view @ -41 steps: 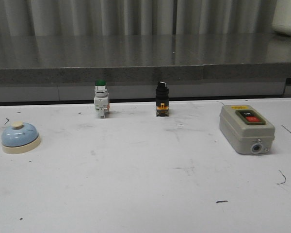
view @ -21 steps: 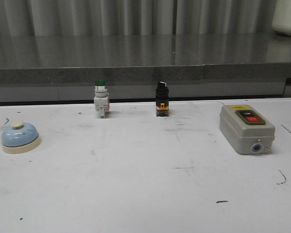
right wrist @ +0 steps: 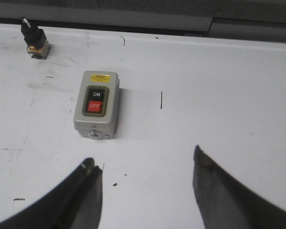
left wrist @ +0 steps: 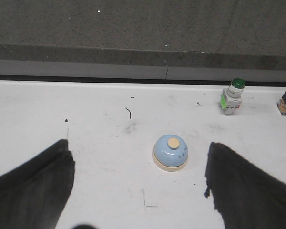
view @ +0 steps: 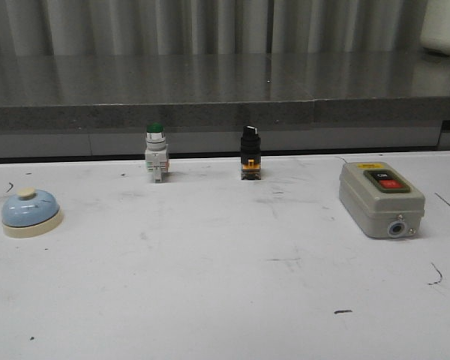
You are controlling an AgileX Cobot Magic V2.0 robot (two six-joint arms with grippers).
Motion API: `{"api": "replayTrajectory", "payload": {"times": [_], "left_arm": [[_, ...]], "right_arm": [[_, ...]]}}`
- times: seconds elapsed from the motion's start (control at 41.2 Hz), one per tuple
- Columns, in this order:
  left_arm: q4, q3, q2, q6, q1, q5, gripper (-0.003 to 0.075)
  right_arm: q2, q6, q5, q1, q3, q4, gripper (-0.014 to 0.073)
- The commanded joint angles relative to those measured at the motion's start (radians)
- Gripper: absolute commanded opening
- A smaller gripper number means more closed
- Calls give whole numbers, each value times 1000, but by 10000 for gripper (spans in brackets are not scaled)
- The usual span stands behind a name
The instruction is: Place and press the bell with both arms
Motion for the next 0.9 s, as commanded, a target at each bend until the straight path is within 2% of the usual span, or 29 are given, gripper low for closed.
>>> {"api": "replayTrajectory", "payload": {"times": [0.0, 0.219, 0.34, 0.875], "left_arm": [[-9, -33, 39, 13, -29, -72, 568], [23, -85, 220, 24, -176, -30, 568], [23, -129, 352, 24, -214, -11, 568], [12, -364, 911, 24, -220, -5, 568]], "right_arm": [[5, -10, -63, -3, -35, -6, 454], [5, -10, -63, -3, -35, -6, 454], [5, -10, -63, -3, -35, -6, 454], [5, -10, -63, -3, -35, -6, 454]]}}
